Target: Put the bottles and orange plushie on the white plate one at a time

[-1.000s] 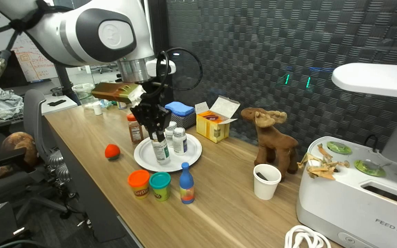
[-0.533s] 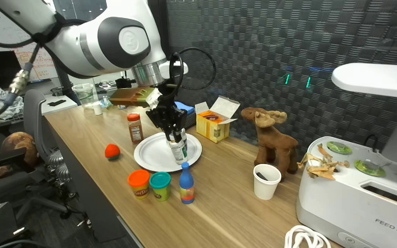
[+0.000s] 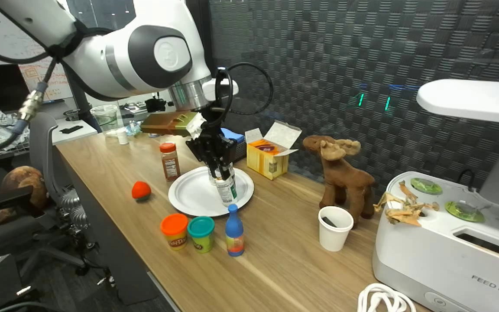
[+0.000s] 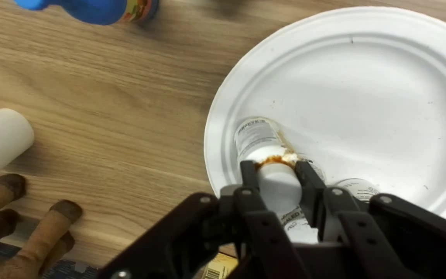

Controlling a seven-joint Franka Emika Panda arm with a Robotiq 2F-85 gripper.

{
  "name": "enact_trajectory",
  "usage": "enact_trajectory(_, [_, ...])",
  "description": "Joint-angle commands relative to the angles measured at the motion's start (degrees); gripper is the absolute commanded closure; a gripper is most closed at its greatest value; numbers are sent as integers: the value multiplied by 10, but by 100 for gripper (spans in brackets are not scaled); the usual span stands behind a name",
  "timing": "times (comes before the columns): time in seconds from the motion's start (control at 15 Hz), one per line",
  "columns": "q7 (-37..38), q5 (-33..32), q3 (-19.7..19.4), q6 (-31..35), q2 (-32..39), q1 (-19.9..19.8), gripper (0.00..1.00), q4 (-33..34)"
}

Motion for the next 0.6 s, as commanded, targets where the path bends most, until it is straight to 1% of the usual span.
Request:
enact_trajectory(0.0, [3, 7, -2, 1, 5, 5, 89, 6])
enact_trajectory(0.07, [7, 4, -3, 1, 5, 5, 82, 6])
enact_trajectory(0.13, [5, 6, -3, 0, 3, 5, 45, 6])
enact_trajectory(0.2, [8, 4, -4, 0, 0, 5, 44, 6])
enact_trajectory(0.33, [13, -1, -6, -4, -6, 6, 31, 6])
enact_trajectory(0.47, [24, -9, -9, -9, -18, 9, 15, 5])
enact_trajectory(0.53, [31, -17, -11, -11, -26, 12, 8, 4])
